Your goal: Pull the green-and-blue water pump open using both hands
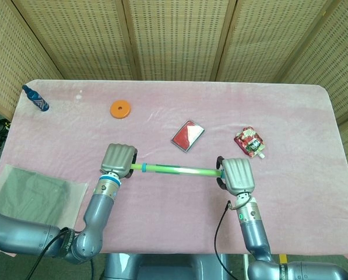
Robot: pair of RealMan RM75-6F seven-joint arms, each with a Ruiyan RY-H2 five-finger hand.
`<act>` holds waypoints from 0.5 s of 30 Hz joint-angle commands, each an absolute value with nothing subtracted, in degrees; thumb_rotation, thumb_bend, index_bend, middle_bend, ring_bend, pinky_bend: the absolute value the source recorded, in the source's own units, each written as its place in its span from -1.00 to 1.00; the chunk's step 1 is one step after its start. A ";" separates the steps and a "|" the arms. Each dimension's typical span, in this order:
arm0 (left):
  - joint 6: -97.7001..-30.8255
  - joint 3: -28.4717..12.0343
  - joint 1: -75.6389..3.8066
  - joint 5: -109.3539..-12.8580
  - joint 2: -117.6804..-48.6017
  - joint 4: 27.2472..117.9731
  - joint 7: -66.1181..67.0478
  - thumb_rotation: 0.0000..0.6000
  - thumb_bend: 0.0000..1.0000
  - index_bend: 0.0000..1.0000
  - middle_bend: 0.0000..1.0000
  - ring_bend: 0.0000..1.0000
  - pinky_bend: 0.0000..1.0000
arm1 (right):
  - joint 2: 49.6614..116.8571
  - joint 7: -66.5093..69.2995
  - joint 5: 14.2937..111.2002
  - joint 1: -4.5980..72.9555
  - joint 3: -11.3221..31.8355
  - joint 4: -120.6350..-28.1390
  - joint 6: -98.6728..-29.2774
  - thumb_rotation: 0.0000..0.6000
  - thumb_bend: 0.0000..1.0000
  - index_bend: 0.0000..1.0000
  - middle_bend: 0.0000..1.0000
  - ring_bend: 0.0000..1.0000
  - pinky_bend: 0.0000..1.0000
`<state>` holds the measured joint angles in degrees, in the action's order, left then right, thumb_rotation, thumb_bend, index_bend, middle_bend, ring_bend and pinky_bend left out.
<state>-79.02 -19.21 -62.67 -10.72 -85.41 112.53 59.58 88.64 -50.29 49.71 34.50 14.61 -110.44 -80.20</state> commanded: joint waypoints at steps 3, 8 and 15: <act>-78.48 -19.05 -62.84 -10.60 -85.31 112.34 59.28 1.00 0.15 0.44 0.70 0.46 0.39 | 88.87 -49.80 50.44 34.80 14.60 -109.42 -80.62 1.00 -0.04 0.46 1.00 0.94 0.44; -78.10 -18.73 -62.85 -10.49 -84.87 112.19 58.97 1.00 0.15 0.44 0.70 0.46 0.39 | 88.84 -49.76 51.07 35.05 14.40 -108.57 -80.86 1.00 -0.04 0.49 1.00 0.94 0.44; -77.82 -16.99 -62.37 -11.07 -83.12 112.56 59.04 1.00 0.15 0.43 0.70 0.46 0.39 | 88.41 -49.33 50.35 34.77 13.95 -107.23 -81.08 1.00 -0.04 0.48 1.00 0.94 0.44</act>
<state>-77.90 -17.27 -62.56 -10.93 -83.43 112.43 59.13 88.54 -49.45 50.49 34.87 14.06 -107.43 -81.05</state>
